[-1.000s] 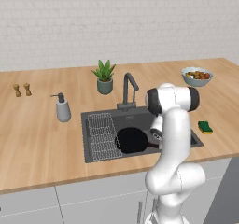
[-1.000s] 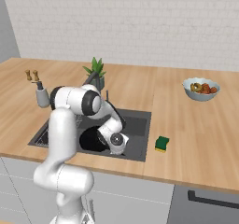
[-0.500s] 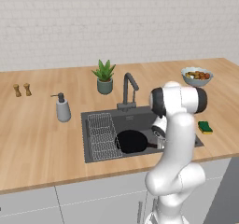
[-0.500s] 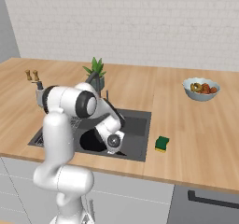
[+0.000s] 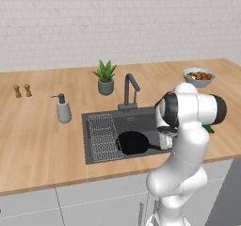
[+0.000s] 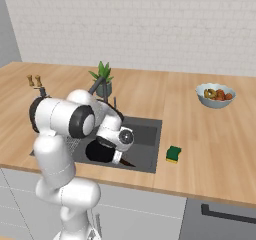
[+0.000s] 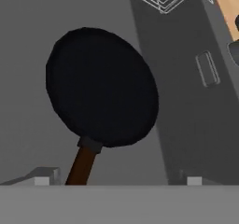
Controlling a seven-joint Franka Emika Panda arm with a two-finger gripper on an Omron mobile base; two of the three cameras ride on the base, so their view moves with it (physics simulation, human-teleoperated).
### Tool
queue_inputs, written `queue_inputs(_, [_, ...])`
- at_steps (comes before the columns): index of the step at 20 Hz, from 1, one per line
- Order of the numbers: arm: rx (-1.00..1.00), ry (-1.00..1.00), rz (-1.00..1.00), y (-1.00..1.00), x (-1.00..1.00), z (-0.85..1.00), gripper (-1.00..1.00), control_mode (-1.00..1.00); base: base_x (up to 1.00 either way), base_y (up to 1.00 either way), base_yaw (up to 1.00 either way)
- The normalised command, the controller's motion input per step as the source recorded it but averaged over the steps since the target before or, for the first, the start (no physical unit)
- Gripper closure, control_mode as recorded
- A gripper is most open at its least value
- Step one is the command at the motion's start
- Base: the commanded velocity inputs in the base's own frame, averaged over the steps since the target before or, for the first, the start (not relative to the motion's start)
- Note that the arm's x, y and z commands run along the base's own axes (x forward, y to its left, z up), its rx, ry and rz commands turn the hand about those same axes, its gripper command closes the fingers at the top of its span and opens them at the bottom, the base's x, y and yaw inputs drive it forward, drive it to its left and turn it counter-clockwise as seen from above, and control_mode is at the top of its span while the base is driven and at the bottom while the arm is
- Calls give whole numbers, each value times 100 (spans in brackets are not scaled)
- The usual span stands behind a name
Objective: Pick the pan and sponge and place them into the sink. Then turn on the water.
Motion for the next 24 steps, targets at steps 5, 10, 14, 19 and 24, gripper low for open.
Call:
queue_inputs(5, [5, 3, 2, -37, -1, 93, -100, -100, 0, 0, 0])
queue_inputs(10, [3, 0, 0, -41, -10, 85, -100, -100, 0, 0, 0])
queue_inputs(14, [0, -6, 0, -30, -33, 67, -100, -100, 0, 0, 0])
queue_inputs(19, [-3, -12, 5, -15, -51, 49, -100, -100, 0, 0, 0])
queue_inputs(24, [-8, -7, 7, -16, -39, 49, -100, -100, 0, 0, 0])
